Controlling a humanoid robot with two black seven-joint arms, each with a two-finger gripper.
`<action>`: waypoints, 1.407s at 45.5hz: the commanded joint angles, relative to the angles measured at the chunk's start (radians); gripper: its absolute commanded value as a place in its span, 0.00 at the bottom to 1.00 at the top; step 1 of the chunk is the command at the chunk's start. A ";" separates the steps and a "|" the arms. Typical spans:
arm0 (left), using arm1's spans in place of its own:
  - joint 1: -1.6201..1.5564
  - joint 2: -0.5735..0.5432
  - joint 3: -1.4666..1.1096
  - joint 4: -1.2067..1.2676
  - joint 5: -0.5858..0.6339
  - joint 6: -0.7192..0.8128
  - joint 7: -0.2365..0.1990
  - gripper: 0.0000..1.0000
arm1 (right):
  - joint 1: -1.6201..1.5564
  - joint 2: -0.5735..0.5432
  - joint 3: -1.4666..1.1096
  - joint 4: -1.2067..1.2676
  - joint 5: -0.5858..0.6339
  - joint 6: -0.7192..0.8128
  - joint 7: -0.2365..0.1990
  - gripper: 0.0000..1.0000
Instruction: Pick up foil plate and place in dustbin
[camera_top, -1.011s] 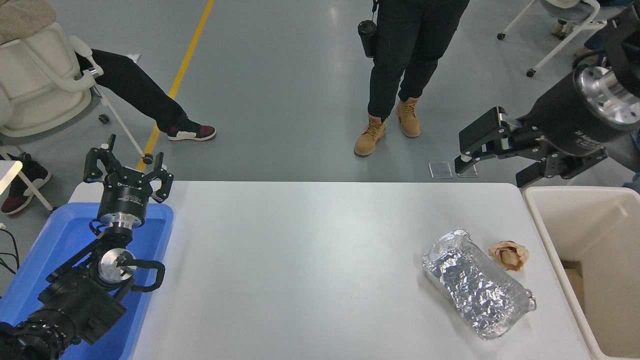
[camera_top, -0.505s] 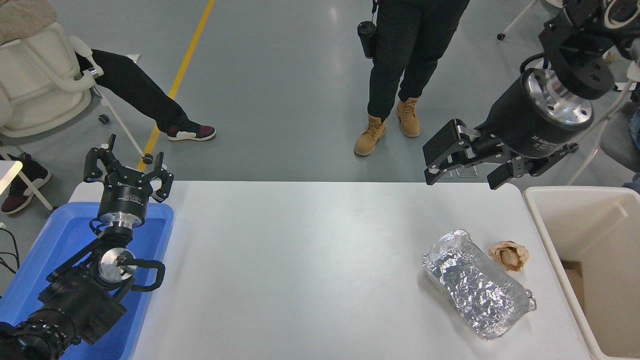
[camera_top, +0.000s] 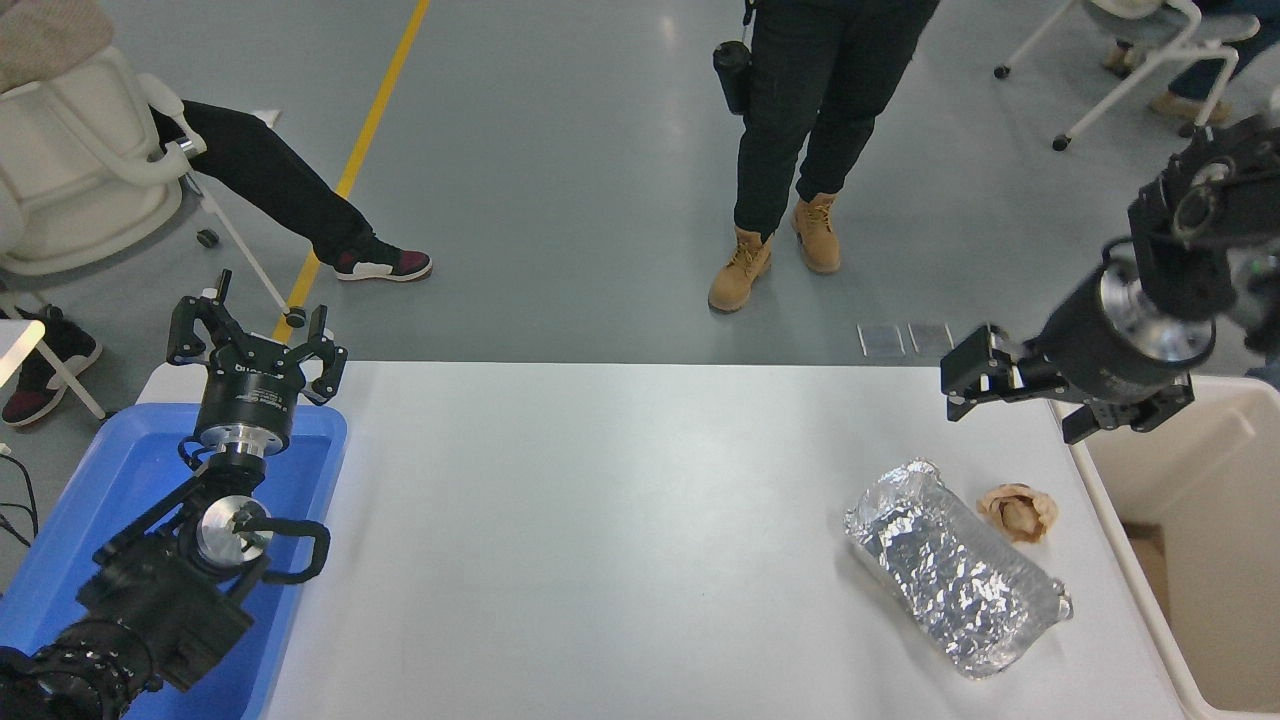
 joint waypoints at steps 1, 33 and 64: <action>0.000 0.001 0.000 -0.001 0.000 0.000 -0.001 0.99 | -0.253 -0.055 -0.002 -0.070 -0.002 -0.227 0.002 1.00; 0.000 -0.001 0.000 0.000 0.000 0.000 -0.001 0.99 | -0.554 -0.098 0.191 -0.092 0.191 -0.300 0.002 1.00; -0.001 -0.001 0.000 -0.001 0.000 0.000 0.000 0.99 | -0.782 -0.092 0.384 -0.175 0.190 -0.452 0.009 0.76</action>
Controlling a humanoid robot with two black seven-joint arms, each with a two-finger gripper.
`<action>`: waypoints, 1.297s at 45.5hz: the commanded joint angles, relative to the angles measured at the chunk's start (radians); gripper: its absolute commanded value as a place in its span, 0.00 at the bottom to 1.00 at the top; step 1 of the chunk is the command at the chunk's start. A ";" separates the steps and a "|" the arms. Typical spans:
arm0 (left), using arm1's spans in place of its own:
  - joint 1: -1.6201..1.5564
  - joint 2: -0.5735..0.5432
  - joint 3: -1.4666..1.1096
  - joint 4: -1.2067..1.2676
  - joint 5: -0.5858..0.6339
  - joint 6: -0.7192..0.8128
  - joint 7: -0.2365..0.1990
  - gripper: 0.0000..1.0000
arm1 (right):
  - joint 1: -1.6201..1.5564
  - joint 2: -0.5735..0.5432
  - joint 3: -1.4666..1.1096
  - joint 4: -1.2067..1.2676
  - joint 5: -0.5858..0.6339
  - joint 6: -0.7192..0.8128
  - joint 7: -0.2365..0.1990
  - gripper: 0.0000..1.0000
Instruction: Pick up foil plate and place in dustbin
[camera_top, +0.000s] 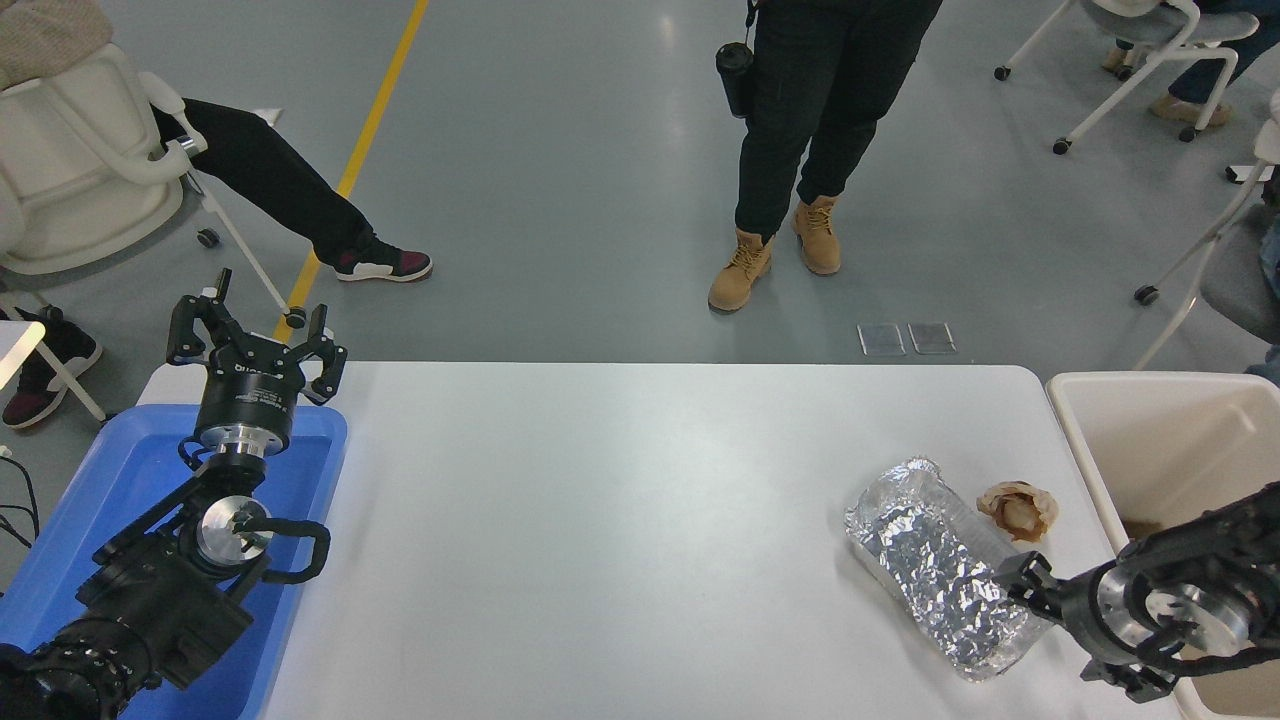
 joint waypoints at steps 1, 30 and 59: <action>0.001 -0.001 0.000 0.001 0.000 0.000 0.000 0.99 | -0.069 0.002 0.040 -0.042 0.000 -0.047 0.003 0.71; -0.001 -0.001 0.000 -0.001 0.000 0.000 0.000 0.99 | -0.072 0.011 0.042 -0.053 -0.003 -0.062 0.043 0.39; -0.001 0.001 0.000 0.001 0.000 0.000 0.000 0.99 | -0.025 0.008 0.027 -0.016 -0.013 -0.048 0.049 0.00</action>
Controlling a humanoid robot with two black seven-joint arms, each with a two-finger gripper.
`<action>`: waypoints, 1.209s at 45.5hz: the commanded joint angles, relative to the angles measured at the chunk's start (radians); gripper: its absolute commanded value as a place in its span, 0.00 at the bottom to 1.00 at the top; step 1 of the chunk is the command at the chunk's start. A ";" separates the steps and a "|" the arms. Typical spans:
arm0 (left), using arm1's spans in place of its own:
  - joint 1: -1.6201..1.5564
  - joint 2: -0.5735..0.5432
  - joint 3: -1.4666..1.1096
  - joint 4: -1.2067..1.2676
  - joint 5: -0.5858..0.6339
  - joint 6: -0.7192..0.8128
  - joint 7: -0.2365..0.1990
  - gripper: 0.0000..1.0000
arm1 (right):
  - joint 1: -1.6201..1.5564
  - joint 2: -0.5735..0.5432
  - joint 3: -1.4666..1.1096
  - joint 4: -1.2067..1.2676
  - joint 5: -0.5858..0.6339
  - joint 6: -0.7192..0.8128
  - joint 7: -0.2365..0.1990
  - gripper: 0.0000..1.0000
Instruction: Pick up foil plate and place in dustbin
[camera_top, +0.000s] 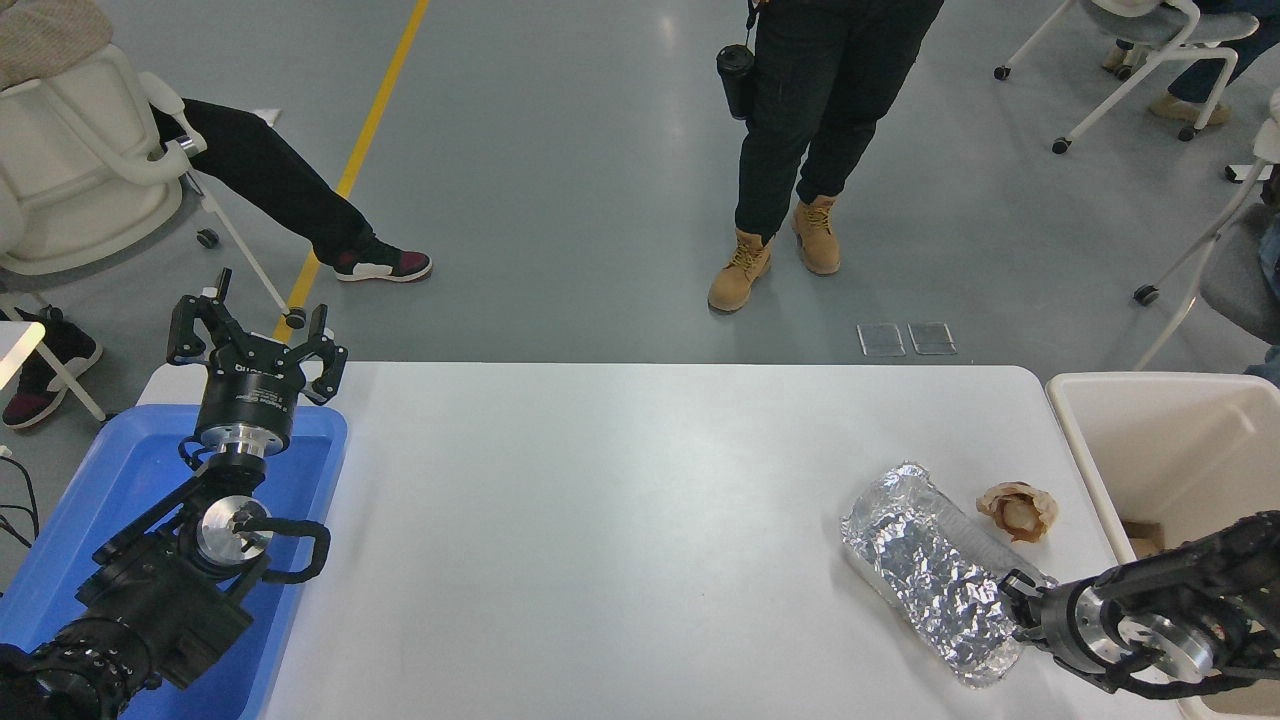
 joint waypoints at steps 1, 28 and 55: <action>0.000 -0.001 0.000 0.000 0.000 0.000 0.000 0.99 | 0.051 -0.025 -0.014 0.035 -0.007 0.010 0.001 0.00; 0.000 -0.001 0.000 0.000 0.000 0.000 0.000 0.99 | 0.680 -0.178 -0.239 0.226 -0.008 0.216 0.000 0.00; 0.000 0.001 0.000 0.001 0.000 0.000 0.000 0.99 | 1.233 -0.203 -0.498 0.228 -0.010 0.454 0.000 0.00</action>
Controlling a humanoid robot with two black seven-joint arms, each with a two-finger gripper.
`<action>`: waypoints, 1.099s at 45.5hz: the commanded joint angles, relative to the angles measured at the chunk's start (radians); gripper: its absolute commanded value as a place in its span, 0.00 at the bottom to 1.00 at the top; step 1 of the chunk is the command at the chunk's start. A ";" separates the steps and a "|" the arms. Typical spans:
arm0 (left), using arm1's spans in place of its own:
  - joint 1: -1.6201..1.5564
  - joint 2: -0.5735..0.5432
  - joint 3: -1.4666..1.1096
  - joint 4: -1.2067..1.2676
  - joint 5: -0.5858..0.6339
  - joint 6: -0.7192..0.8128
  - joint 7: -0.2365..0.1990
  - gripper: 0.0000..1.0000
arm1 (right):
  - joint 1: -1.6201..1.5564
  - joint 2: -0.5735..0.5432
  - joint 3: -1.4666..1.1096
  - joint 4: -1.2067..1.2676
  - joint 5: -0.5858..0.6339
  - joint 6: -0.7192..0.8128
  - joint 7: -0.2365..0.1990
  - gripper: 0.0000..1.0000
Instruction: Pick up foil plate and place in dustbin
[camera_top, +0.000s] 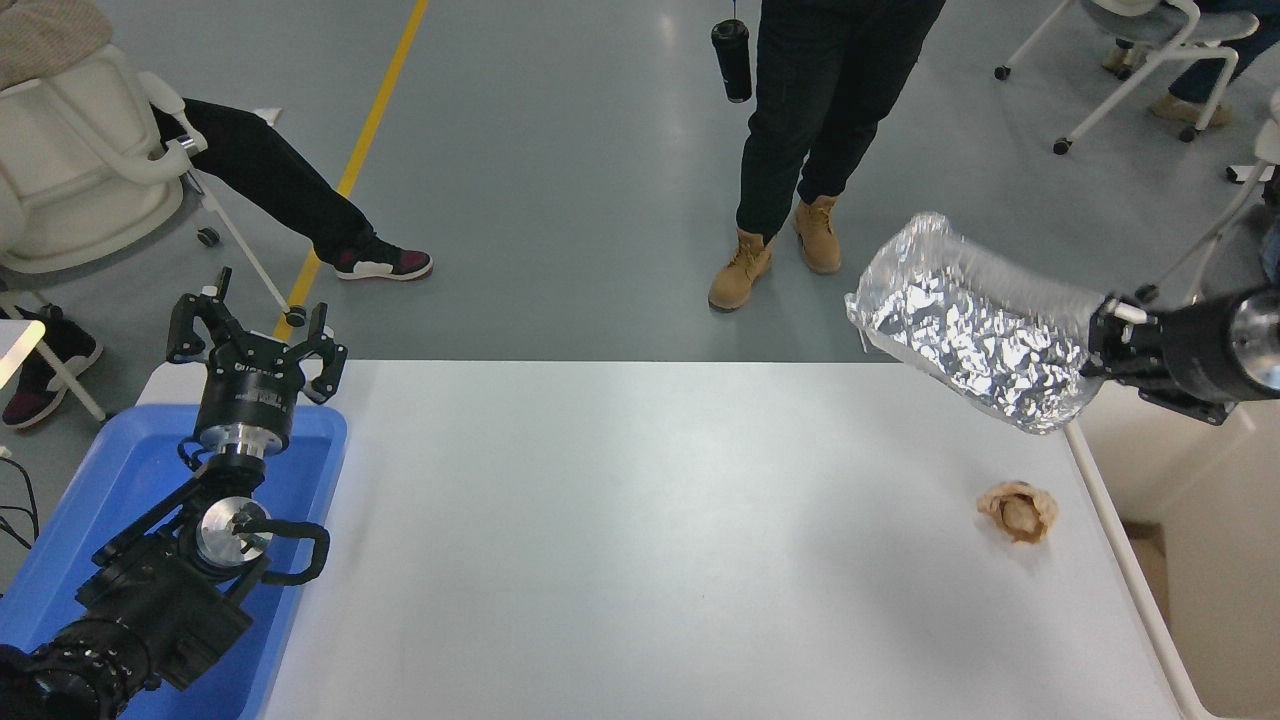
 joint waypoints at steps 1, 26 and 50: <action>-0.001 0.000 0.000 0.001 0.000 0.000 -0.002 0.99 | 0.152 -0.001 -0.070 0.003 0.000 0.060 0.000 0.00; 0.001 0.000 0.000 -0.001 0.000 0.000 0.000 0.99 | -0.014 -0.009 -0.096 -0.190 0.018 0.003 -0.002 0.00; 0.001 0.000 0.000 0.001 0.000 0.000 -0.002 0.99 | -0.609 -0.035 0.098 -0.578 0.184 -0.397 -0.002 0.00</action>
